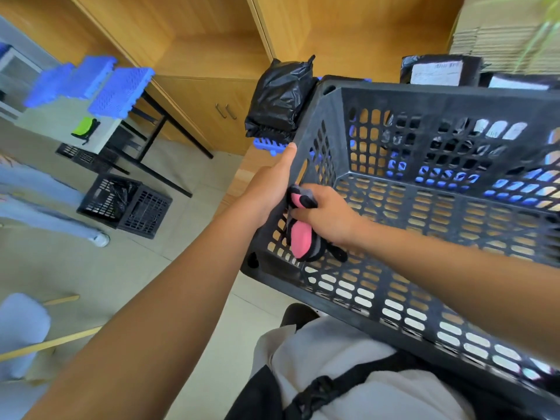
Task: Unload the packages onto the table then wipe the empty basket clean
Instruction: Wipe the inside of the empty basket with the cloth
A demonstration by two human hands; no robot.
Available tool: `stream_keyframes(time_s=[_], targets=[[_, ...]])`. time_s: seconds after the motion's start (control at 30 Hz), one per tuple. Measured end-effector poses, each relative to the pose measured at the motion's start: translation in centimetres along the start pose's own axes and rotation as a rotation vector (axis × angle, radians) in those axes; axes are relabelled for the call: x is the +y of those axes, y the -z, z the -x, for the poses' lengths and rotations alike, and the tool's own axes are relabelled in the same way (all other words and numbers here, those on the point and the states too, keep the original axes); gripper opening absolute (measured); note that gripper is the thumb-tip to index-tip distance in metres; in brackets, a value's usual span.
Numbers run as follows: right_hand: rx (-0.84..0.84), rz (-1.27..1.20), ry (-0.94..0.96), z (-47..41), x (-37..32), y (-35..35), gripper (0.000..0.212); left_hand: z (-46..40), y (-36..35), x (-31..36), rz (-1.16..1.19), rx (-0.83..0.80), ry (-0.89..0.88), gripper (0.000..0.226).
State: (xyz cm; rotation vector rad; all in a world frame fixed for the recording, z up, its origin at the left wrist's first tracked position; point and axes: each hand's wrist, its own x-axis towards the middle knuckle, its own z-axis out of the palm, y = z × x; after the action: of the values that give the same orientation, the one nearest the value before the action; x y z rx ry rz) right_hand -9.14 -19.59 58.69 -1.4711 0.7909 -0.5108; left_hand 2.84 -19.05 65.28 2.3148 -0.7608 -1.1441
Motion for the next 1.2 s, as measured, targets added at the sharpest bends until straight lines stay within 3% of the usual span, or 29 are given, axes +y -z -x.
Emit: stream_keyframes(time_s=[0.13, 0.23, 0.33, 0.47, 0.6, 0.87, 1.07, 1.2], targets=[[-0.244, 0.294, 0.086, 0.2, 0.5, 2.4, 0.009, -0.2, 0.1, 0.0, 0.037, -0.094, 0.021, 0.107], [-0.354, 0.410, -0.059, 0.1, 1.9, 4.2, 0.008, -0.7, 0.7, 0.7, 0.018, -0.134, 0.053, 0.107], [-0.173, 0.381, -0.268, -0.7, 4.2, 5.5, 0.009, -0.4, 0.4, 2.5, 0.021, -0.096, 0.029, 0.082], [0.119, 0.151, -0.579, -2.8, 8.2, 6.0, 0.007, -0.7, -0.7, 3.2, -0.027, -0.018, -0.007, 0.082], [0.271, 0.022, -0.742, -5.0, 11.6, 4.5, 0.019, -1.4, -0.8, 2.8, -0.010, -0.011, 0.002, 0.080], [0.333, -0.093, -0.751, -9.1, 13.6, 1.9, 0.021, -1.9, -0.9, 2.8, 0.081, -0.038, 0.030, 0.080], [0.281, -0.227, -0.555, -7.2, 10.0, 3.0, 0.011, -2.0, -0.9, 2.6, 0.072, -0.051, 0.061, 0.085], [0.319, -0.228, -0.472, -6.4, 8.0, 2.4, 0.020, -1.6, -0.8, 2.6, 0.059, -0.062, 0.060, 0.092]])
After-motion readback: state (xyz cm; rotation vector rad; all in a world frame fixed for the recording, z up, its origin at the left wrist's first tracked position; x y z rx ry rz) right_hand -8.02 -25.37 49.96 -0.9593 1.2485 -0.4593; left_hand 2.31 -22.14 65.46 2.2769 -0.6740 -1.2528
